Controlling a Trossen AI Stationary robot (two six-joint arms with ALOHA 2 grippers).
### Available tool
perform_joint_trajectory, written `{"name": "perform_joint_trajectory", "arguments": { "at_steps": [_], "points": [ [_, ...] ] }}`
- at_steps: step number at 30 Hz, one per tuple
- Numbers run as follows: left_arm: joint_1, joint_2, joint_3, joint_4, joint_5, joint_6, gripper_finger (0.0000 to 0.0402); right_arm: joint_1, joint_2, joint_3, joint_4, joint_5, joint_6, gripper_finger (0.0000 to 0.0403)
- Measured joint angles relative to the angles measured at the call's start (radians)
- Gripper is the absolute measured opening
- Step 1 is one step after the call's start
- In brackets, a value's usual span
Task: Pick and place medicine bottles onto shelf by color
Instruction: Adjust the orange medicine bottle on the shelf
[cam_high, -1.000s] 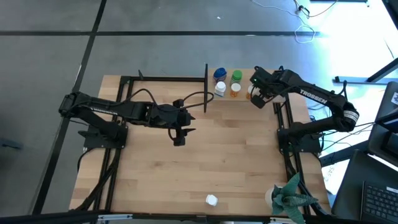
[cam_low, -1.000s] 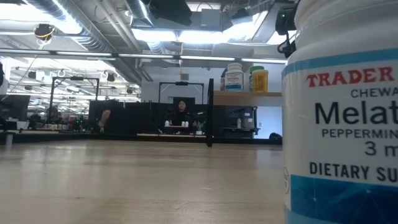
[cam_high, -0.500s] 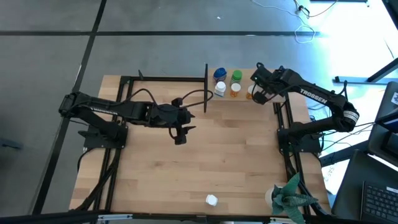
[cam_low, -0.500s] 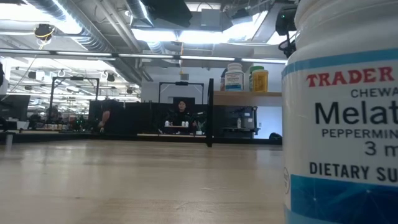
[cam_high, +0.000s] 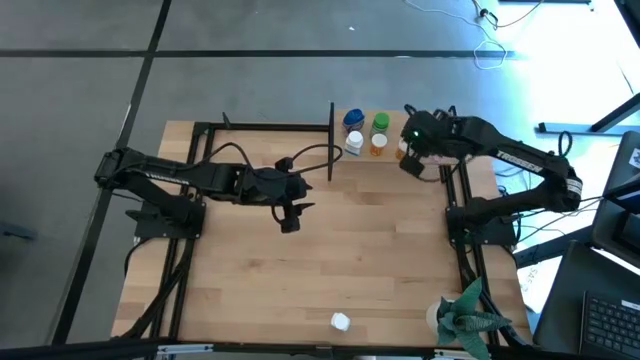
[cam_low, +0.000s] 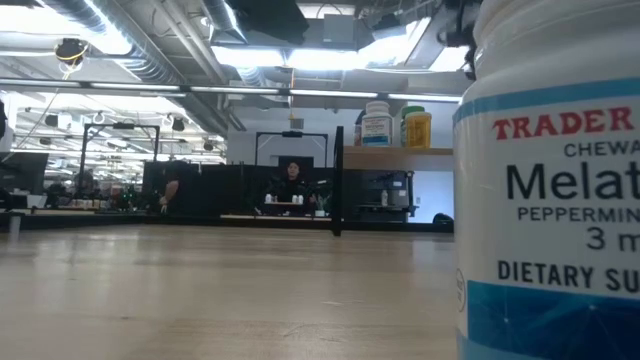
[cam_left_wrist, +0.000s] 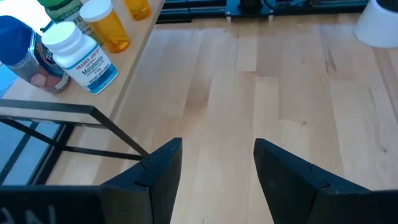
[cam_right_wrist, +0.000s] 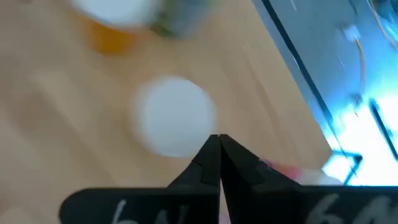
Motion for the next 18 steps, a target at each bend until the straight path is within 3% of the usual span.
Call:
{"name": "perform_joint_trajectory", "arguments": {
  "at_steps": [12, 18],
  "points": [
    [-0.035, 0.000, 0.000, -0.055, 0.040, -0.024, 0.0193, 0.470, -0.024, 0.039, -0.003, -0.100, -0.002, 0.0005],
    [-0.078, 0.000, 0.000, -0.056, 0.042, -0.024, 0.0193, 0.581, -0.024, 0.039, -0.037, -0.095, 0.110, 0.0005]
  ]
}}
